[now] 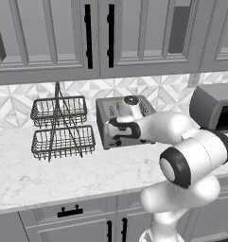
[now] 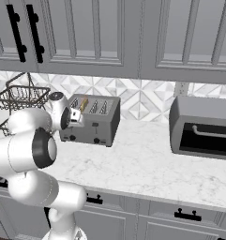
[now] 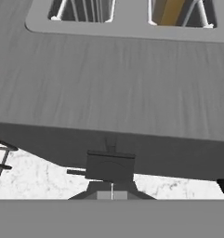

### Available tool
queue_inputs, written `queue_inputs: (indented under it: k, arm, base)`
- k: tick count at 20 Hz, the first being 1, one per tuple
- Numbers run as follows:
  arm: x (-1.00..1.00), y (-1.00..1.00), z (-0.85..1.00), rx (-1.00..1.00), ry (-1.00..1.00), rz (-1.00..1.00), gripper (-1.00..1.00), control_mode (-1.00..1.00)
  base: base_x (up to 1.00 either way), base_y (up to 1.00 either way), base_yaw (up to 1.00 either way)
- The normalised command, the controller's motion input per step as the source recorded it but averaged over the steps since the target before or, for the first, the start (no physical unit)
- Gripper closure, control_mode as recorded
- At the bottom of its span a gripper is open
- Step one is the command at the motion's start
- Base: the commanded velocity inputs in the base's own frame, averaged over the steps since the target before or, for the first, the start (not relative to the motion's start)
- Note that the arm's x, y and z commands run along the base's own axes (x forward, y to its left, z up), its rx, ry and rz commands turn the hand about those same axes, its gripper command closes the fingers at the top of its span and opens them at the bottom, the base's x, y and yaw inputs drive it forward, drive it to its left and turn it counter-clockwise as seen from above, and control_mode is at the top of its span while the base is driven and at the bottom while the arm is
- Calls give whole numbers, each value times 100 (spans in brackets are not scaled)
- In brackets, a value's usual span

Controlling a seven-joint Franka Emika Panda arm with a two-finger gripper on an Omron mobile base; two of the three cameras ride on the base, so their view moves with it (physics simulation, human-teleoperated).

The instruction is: Start the toaster. Once the lever pops up, take the bread to the plate on the dining counter.

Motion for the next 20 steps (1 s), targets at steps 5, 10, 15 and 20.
queue_inputs:
  k: [5, 10, 15, 20]
  arm:
    - [0, 0, -42, 0, 1, 0, 100, -100]
    - [0, 0, -39, 0, 1, 0, 100, -100]
    - [0, 0, -36, 0, 2, 0, 100, -100]
    - [0, 0, -39, -1, 3, 0, 100, -100]
  base:
    - [0, 0, 0]
    - [0, 0, 0]
    - [0, 0, 0]
    - [0, 0, 0]
